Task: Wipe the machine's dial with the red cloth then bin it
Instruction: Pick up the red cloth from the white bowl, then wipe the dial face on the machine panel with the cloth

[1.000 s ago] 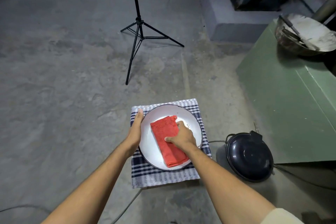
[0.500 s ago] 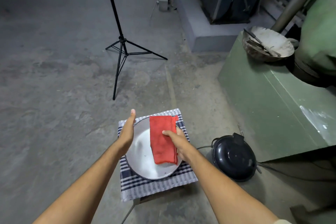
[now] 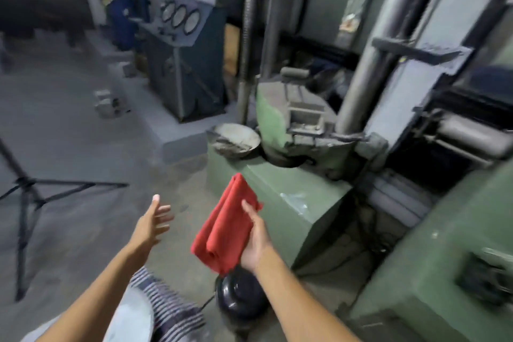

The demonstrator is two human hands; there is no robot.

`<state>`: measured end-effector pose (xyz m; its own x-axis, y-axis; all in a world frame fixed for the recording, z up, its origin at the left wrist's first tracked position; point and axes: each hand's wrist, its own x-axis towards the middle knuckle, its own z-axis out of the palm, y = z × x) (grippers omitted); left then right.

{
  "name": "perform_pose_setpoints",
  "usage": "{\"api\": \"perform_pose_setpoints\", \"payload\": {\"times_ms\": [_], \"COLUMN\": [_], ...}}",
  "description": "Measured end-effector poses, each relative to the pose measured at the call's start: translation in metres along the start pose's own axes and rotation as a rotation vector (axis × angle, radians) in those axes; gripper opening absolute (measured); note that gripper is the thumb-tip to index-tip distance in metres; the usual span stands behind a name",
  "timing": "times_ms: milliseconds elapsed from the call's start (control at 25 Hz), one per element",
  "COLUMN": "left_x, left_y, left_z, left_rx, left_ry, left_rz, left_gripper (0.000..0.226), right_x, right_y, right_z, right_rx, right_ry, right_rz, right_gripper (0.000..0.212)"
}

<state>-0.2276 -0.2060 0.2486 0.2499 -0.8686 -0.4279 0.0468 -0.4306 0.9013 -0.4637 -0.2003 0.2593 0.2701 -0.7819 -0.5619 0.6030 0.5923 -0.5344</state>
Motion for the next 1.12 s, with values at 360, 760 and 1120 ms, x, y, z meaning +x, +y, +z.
{"api": "perform_pose_setpoints", "payload": {"times_ms": [360, 760, 1120], "left_x": [-0.134, -0.350, -0.445], "left_y": [0.149, 0.138, 0.156], "left_z": [0.372, 0.720, 0.849], "left_rx": [0.235, 0.359, 0.422], "left_ry": [-0.465, -0.864, -0.923], "left_rz": [0.317, 0.622, 0.875], "left_gripper": [0.064, 0.070, 0.087], "right_x": [-0.193, -0.470, -0.587], "right_y": [-0.207, -0.375, -0.454], "right_z": [-0.194, -0.430, -0.514], "right_rx": [0.156, 0.244, 0.229], "right_ry": [-0.034, 0.207, 0.318], "right_rz": [-0.305, -0.629, -0.805], "right_gripper": [0.056, 0.050, 0.038]}}
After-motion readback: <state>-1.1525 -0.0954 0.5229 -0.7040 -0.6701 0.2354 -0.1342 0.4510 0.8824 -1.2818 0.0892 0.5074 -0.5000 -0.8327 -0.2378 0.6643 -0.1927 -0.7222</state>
